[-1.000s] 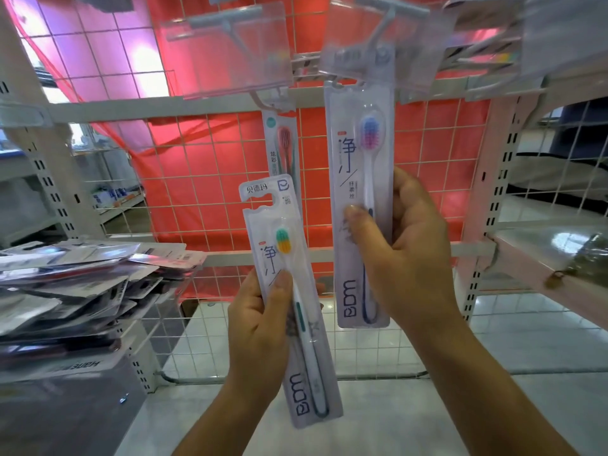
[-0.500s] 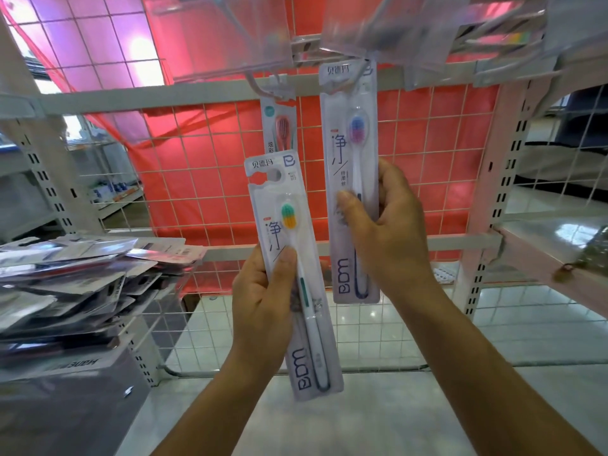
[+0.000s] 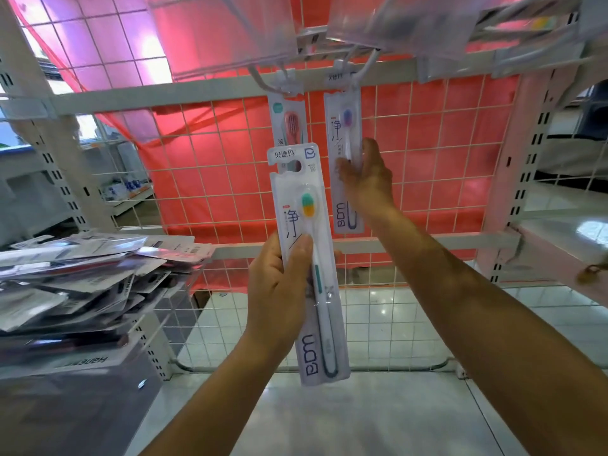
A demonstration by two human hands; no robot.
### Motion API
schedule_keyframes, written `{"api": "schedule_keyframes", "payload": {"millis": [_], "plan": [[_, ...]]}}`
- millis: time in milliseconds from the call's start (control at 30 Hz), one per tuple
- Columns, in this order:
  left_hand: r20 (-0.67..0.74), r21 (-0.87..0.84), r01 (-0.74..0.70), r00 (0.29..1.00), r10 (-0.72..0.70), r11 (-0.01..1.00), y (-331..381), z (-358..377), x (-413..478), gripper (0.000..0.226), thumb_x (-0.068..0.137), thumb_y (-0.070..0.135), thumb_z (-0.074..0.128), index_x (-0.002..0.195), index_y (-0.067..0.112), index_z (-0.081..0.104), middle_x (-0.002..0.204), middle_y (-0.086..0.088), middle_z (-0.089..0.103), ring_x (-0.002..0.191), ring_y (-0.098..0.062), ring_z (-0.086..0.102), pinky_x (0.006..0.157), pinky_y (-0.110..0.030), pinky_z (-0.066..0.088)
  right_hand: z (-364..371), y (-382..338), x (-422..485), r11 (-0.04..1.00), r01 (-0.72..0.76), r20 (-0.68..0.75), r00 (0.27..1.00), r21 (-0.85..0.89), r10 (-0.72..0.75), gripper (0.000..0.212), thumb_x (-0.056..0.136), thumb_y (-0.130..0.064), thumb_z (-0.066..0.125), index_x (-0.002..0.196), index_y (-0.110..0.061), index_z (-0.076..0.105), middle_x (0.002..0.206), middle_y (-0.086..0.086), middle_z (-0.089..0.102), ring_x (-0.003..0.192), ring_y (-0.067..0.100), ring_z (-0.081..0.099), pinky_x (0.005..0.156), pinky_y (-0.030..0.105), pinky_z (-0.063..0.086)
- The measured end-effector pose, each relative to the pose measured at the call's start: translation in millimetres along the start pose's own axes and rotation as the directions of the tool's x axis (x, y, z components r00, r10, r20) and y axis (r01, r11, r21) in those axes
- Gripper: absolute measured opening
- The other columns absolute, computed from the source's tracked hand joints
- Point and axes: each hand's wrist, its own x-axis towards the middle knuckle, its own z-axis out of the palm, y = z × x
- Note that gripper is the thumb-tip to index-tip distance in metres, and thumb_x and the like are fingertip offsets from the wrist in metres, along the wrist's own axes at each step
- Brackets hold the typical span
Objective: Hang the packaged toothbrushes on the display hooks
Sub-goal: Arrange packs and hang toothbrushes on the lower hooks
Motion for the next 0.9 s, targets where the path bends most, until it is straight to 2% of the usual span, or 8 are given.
{"api": "schedule_keyframes", "payload": {"millis": [233, 333, 433, 500, 600, 667, 767, 900], "plan": [[-0.027, -0.004, 0.069, 0.997, -0.069, 0.998, 2.3, 3.3, 6.8, 0.012, 0.098, 0.028, 0.049, 0.093, 0.027, 0.060, 0.077, 0.006, 0.068, 0.068, -0.011, 0.068, 0.059, -0.021, 0.056, 3.0, 3.3, 22.5, 0.996, -0.048, 0.027, 0.998, -0.072, 0.051, 0.041, 0.096, -0.026, 0.050, 0.135, -0.018, 0.041, 0.111, 0.005, 0.063, 0.093, 0.027, 0.065, 0.078, 0.038, 0.057], [-0.034, -0.011, 0.080, 0.996, -0.081, 0.997, 5.7, 3.8, 6.3, 0.016, 0.099, 0.026, 0.047, 0.089, 0.026, 0.060, 0.074, 0.006, 0.067, 0.069, -0.012, 0.066, 0.059, -0.022, 0.056, 2.1, 5.3, 25.9, 0.996, -0.037, 0.037, 0.999, -0.078, 0.040, 0.039, 0.096, -0.026, 0.051, 0.133, -0.016, 0.043, 0.112, 0.003, 0.062, 0.094, 0.025, 0.065, 0.071, 0.027, 0.053], [-0.029, -0.015, 0.097, 0.995, -0.098, 0.995, 8.8, 4.2, 5.4, 0.021, 0.100, 0.025, 0.044, 0.085, 0.026, 0.059, 0.075, 0.003, 0.066, 0.073, -0.019, 0.065, 0.066, -0.033, 0.058, -1.9, 6.4, 20.2, 0.992, -0.125, 0.074, 0.989, -0.031, 0.127, 0.052, 0.092, -0.037, 0.060, 0.132, -0.012, 0.040, 0.106, 0.001, 0.059, 0.087, 0.020, 0.063, 0.055, 0.017, 0.045], [-0.022, -0.021, 0.098, 0.995, -0.099, 0.995, 9.1, 3.8, 5.3, 0.023, 0.101, 0.024, 0.044, 0.085, 0.026, 0.060, 0.077, 0.001, 0.065, 0.076, -0.022, 0.064, 0.071, -0.041, 0.057, -7.6, 8.2, 11.5, 0.984, -0.173, 0.032, 0.984, -0.036, 0.175, 0.061, 0.088, -0.045, 0.064, 0.131, -0.009, 0.038, 0.109, 0.004, 0.058, 0.091, 0.021, 0.061, 0.060, 0.020, 0.047], [0.000, -0.020, 0.079, 0.997, -0.079, 0.997, 9.1, 5.2, 4.9, 0.022, 0.101, 0.023, 0.045, 0.085, 0.024, 0.061, 0.080, -0.005, 0.065, 0.077, -0.027, 0.063, 0.072, -0.045, 0.057, -23.9, 5.4, -13.0, 0.982, -0.187, -0.079, 0.979, 0.036, 0.190, 0.035, 0.096, -0.034, 0.055, 0.120, -0.010, 0.047, 0.100, 0.000, 0.059, 0.092, 0.020, 0.058, 0.069, 0.025, 0.044], [0.041, -0.033, 0.073, 0.997, -0.071, 0.997, 8.6, 7.8, 4.6, 0.018, 0.099, 0.021, 0.049, 0.088, 0.022, 0.063, 0.083, -0.006, 0.068, 0.077, -0.026, 0.066, 0.070, -0.040, 0.058, -36.4, -1.5, -34.8, 0.961, -0.184, -0.016, 0.981, 0.208, 0.191, 0.014, 0.099, -0.027, 0.051, 0.102, -0.014, 0.056, 0.086, -0.004, 0.060, 0.083, 0.016, 0.059, 0.068, 0.025, 0.047], [0.087, -0.022, 0.061, 0.994, -0.059, 0.998, 7.2, 13.8, 4.8, 0.013, 0.096, 0.020, 0.053, 0.092, 0.021, 0.065, 0.079, 0.007, 0.071, 0.076, -0.014, 0.070, 0.065, -0.025, 0.057, -55.5, -19.9, -68.4, 0.890, -0.200, 0.189, 0.973, 0.410, 0.131, 0.023, 0.101, -0.025, 0.046, 0.093, -0.013, 0.063, 0.080, 0.003, 0.066, 0.072, 0.013, 0.062, 0.071, 0.031, 0.054], [0.120, -0.037, 0.066, 0.991, -0.061, 0.997, 8.7, 23.8, 5.4, 0.012, 0.095, 0.021, 0.056, 0.095, 0.019, 0.068, 0.082, 0.005, 0.073, 0.079, -0.016, 0.072, 0.068, -0.028, 0.059, -77.0, -38.9, -95.6, 0.864, -0.225, 0.336, 0.939, 0.450, 0.070, 0.036, 0.102, -0.033, 0.039, 0.098, -0.012, 0.067, 0.088, 0.009, 0.072, 0.084, 0.028, 0.069, 0.082, 0.041, 0.056]]}}
